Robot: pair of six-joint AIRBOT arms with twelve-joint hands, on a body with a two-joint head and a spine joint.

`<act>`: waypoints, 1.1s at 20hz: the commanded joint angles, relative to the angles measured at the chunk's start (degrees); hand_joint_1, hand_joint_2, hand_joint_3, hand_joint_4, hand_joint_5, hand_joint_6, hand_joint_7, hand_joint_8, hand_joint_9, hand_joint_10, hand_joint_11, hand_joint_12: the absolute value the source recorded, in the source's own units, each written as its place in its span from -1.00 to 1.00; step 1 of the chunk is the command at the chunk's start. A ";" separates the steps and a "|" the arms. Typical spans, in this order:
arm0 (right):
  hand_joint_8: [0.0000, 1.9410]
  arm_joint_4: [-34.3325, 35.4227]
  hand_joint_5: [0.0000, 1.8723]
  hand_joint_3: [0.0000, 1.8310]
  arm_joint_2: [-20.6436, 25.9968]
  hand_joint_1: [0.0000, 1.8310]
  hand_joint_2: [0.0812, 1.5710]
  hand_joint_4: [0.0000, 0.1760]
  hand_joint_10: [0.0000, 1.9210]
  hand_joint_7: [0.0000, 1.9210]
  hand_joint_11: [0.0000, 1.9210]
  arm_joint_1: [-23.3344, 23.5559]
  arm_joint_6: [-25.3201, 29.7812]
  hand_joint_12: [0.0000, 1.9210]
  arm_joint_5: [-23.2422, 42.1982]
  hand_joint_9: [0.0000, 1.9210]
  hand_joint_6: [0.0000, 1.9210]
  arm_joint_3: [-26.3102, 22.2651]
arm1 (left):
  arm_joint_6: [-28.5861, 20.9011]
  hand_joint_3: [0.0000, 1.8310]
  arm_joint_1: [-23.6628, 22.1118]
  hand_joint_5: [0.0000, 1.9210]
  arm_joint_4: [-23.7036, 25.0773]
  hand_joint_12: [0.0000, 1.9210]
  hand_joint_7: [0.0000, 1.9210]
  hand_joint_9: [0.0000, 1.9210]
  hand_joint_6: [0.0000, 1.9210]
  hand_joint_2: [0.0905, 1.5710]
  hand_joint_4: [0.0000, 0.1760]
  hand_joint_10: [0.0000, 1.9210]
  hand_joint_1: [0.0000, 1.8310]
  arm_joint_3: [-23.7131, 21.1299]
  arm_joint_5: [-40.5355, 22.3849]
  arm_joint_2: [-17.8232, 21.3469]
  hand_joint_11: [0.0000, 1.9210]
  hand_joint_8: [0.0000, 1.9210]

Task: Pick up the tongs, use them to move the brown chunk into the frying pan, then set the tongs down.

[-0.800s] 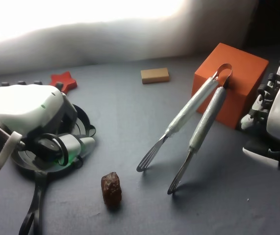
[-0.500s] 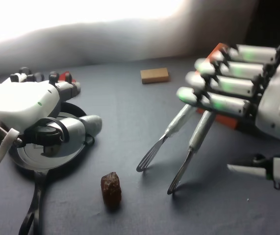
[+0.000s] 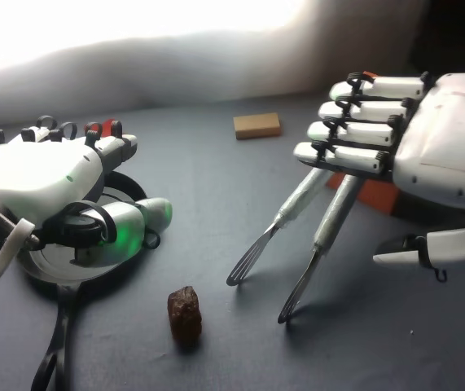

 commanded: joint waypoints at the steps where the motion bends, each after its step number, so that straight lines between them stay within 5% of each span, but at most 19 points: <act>1: -1.00 0.08 -1.00 -1.00 -0.36 -0.39 0.37 -1.00 -1.00 -1.00 -1.00 1.39 -0.46 -1.00 5.58 -0.99 -1.00 0.44 | 0.04 -1.00 -0.57 -0.83 3.78 -0.38 -0.80 -0.80 -1.00 0.71 -1.00 -1.00 -1.00 0.43 -3.20 0.71 -1.00 -1.00; 4: -1.00 0.08 -1.00 -1.00 -3.76 -0.02 0.25 -1.00 -1.00 -1.00 -1.00 3.69 -1.64 -1.00 1.93 -1.00 -1.00 2.90 | 0.04 -1.00 0.09 -0.81 3.79 -0.65 -0.87 -0.88 -1.00 0.71 -1.00 -0.99 -1.00 1.76 -1.75 0.89 -1.00 -0.99; 6: -1.00 0.09 -1.00 -1.00 -6.17 0.02 0.22 -1.00 -1.00 -1.00 -1.00 5.81 -1.63 -1.00 -1.97 -1.00 -1.00 4.70 | -0.03 -1.00 0.02 -0.90 4.16 -0.87 -0.95 -0.97 -1.00 0.70 -1.00 -1.00 -1.00 2.50 -1.15 0.96 -1.00 -1.00; 17: -1.00 0.09 -1.00 -1.00 -16.72 0.03 0.17 -1.00 -1.00 -1.00 -1.00 12.03 0.70 -1.00 -19.78 -1.00 -1.00 13.78 | -1.19 -1.00 2.70 -0.96 5.98 -1.00 -0.98 -1.00 -0.99 0.70 -1.00 -1.00 -0.92 4.38 2.36 1.62 -1.00 -1.00; 22: -1.00 0.12 -1.00 -1.00 -20.04 0.02 0.13 -1.00 -1.00 -1.00 -1.00 12.39 0.94 -1.00 -21.53 -1.00 -1.00 17.68 | -1.69 -1.00 2.31 -0.94 6.02 -0.99 -0.96 -0.99 -0.99 0.66 -1.00 -1.00 -0.94 4.58 2.36 1.57 -0.99 -1.00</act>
